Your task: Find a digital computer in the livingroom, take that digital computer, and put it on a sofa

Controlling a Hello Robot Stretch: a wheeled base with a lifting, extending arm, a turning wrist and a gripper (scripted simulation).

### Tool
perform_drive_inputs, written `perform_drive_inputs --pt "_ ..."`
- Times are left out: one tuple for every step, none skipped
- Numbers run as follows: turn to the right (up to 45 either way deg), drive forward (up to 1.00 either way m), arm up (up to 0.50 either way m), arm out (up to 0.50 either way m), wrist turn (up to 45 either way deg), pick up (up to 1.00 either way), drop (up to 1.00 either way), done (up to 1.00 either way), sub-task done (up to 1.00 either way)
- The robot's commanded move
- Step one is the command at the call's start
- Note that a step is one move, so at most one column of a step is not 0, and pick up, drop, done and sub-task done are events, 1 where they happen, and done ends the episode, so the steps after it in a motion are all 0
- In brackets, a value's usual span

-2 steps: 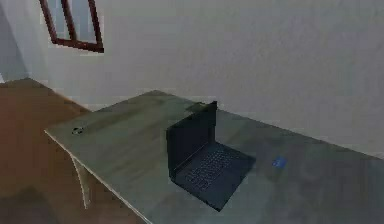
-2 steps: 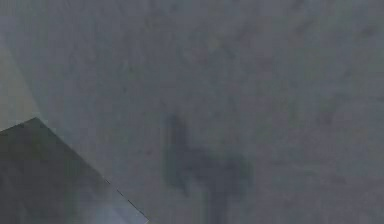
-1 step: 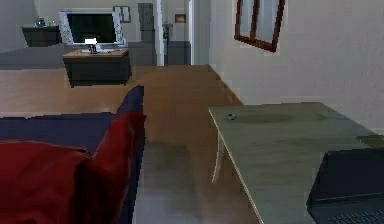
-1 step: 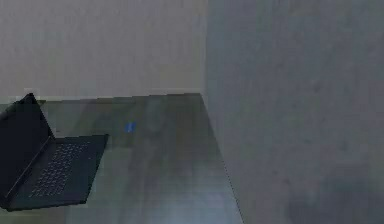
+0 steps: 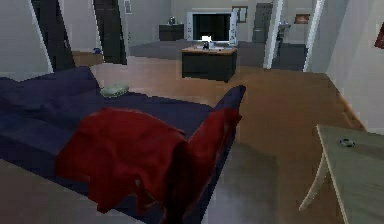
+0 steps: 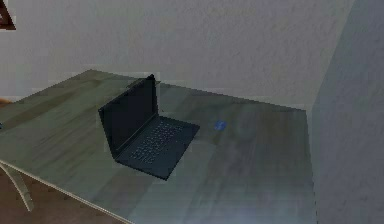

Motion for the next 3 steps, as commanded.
perform_drive_inputs --pt "0.0 0.00 0.50 0.00 0.0 0.00 0.00 0.00 0.00" --pt "0.0 0.00 0.36 0.00 0.0 0.00 0.00 0.00 0.00" --pt "0.0 0.00 0.00 0.24 0.0 0.00 0.00 0.00 0.00"
